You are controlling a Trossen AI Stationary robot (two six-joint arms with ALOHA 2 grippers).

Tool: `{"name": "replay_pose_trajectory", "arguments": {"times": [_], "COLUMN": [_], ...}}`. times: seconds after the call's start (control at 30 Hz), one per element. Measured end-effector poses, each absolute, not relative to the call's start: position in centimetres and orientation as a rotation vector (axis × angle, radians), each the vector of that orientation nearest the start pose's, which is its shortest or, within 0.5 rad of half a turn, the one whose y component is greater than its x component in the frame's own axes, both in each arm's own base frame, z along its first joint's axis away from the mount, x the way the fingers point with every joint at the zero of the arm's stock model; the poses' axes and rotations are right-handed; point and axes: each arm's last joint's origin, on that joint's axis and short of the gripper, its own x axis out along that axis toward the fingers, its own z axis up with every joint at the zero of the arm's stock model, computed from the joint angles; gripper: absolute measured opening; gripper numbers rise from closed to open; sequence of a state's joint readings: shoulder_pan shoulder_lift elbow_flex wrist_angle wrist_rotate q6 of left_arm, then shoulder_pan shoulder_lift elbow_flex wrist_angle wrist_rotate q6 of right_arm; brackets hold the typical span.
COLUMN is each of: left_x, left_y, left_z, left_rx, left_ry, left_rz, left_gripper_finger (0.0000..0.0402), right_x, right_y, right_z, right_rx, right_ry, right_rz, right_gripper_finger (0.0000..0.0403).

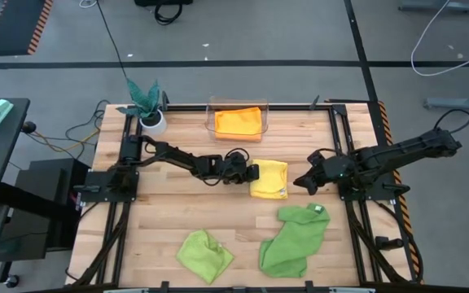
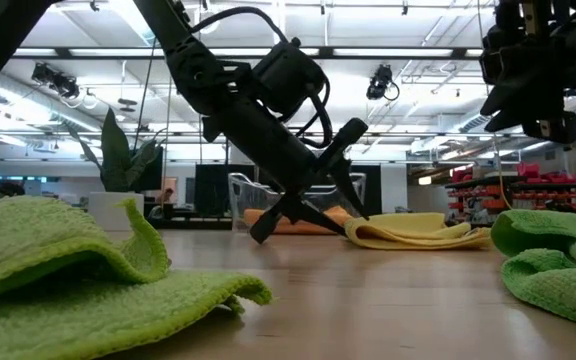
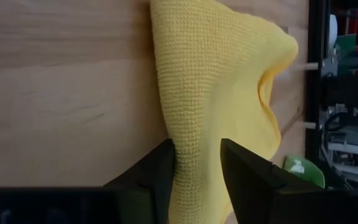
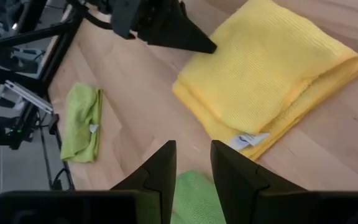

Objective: Fold microfiber towels
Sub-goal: Put the yellow towel into the transparent bin

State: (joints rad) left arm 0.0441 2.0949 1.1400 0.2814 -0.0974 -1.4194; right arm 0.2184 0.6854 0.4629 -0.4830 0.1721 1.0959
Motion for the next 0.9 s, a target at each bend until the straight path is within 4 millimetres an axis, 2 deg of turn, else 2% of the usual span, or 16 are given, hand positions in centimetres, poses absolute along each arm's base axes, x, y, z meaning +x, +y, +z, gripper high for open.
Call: {"name": "replay_pose_trajectory", "arguments": {"times": [0.17, 0.33, 0.47, 0.7, 0.9], "left_x": [41.8, 41.8, 41.8, 41.7, 41.7], "left_y": [2.1, 2.0, 2.0, 2.0, 2.0], "left_z": [10.7, 10.7, 10.6, 10.6, 10.6], "left_rx": [-1.316, -1.259, -1.209, -1.146, -1.125], "left_ry": [0.463, 0.478, 0.489, 0.504, 0.522], "left_rz": [0.581, 0.561, 0.547, 0.529, 0.505], "left_gripper_finger": [0.0105, 0.0072, 0.0059, 0.0073, 0.0105], "right_x": [13.6, 13.2, 13.3, 12.6, 12.4], "right_y": [2.5, 2.6, 2.4, 1.7, 0.9], "right_z": [20.5, 17.3, 15.0, 12.0, 11.4], "right_rx": [0.978, 1.159, 1.299, 1.388, 1.441], "right_ry": [0.687, 0.734, 0.641, 0.552, 0.491], "right_rz": [-0.410, -0.462, -0.451, -0.504, -0.556], "right_gripper_finger": [0.0106, 0.0105, 0.0105, 0.0111, 0.0131]}}
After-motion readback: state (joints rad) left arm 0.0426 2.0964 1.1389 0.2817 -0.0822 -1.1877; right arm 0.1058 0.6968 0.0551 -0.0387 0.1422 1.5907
